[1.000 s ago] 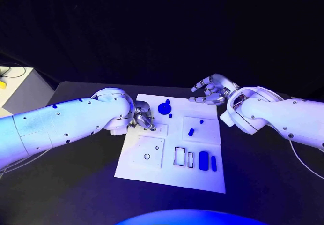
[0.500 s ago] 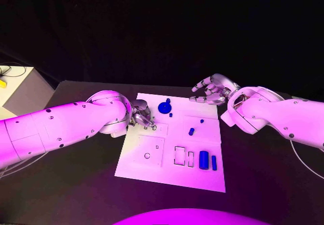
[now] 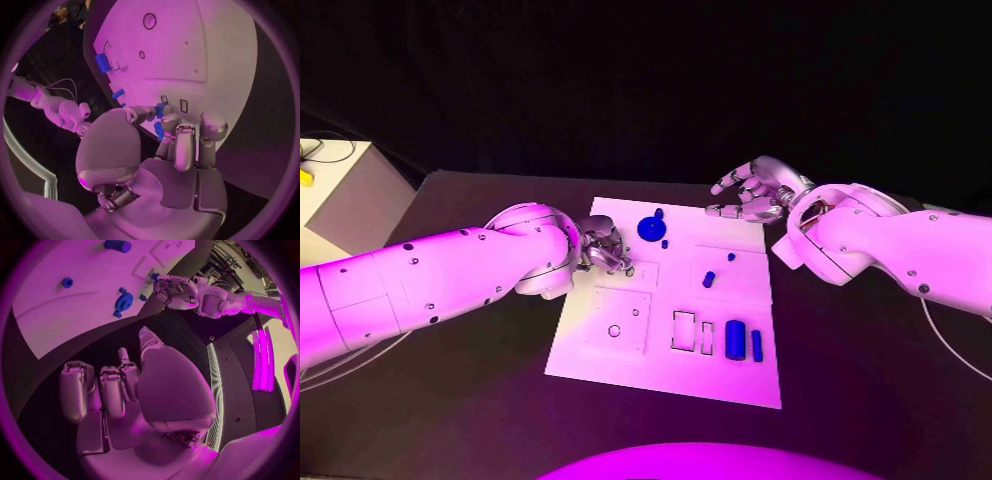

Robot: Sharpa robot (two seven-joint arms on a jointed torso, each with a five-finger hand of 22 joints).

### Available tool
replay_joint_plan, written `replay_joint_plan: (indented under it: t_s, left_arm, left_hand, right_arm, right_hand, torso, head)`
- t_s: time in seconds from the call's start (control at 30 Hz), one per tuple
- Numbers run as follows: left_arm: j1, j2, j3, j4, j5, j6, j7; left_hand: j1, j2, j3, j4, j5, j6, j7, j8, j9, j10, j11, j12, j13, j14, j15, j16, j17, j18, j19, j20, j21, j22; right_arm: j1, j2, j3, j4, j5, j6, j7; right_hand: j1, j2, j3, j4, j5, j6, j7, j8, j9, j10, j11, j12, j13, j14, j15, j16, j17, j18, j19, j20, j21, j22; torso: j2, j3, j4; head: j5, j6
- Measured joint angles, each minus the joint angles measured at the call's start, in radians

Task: Assemble the parts on the task board

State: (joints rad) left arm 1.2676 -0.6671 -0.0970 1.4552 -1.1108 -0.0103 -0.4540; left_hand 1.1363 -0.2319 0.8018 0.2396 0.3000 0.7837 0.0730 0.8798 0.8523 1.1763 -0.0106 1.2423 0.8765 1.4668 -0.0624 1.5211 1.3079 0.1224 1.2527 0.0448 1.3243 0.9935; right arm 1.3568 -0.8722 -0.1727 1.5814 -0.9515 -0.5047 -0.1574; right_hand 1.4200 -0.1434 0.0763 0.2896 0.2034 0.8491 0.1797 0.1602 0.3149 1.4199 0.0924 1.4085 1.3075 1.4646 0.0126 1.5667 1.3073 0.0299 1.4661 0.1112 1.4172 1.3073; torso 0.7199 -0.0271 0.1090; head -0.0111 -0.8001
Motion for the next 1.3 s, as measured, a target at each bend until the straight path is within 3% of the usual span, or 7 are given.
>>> replay_joint_plan:
  t_s: [0.77,1.3]
  left_arm:
    - [-0.004,0.007,0.001,-0.013,-0.035,0.029,0.023]
    - [-0.002,-0.001,0.009,-0.007,0.002,0.067,0.019]
  left_hand:
    - [-0.007,-0.007,0.001,-0.001,-0.002,0.003,0.0,-0.006,-0.002,0.0,0.0,0.0,-0.004,0.0,0.0,0.0,0.0,0.0,0.0,0.0,0.004,0.001]
    - [-0.007,-0.007,0.001,-0.001,-0.001,0.007,-0.004,-0.007,-0.001,0.002,0.002,0.0,0.0,0.0,0.0,0.0,0.0,0.0,0.003,-0.004,0.004,0.003]
  right_arm:
    - [-0.001,-0.001,0.0,0.0,0.0,0.0,0.0]
    - [-0.004,0.0,0.0,-0.003,0.0,0.0,0.0]
  right_hand:
    - [0.0,0.0,0.0,0.0,0.0,0.0,0.0,0.0,0.0,0.0,0.0,0.0,0.0,0.0,0.0,0.0,0.0,0.0,0.0,0.0,0.0,0.001]
    - [-0.004,0.004,0.0,0.0,0.0,0.0,0.0,0.0,0.0,0.0,0.0,0.0,0.001,0.0,0.0,0.0,0.0,0.0,0.0,0.0,0.0,0.0]
  torso:
    - [0.001,-0.0008,0.0002]
    - [0.0,-0.0005,0.0004]
  head:
    - [-0.009,-0.009]
    - [-0.011,-0.011]
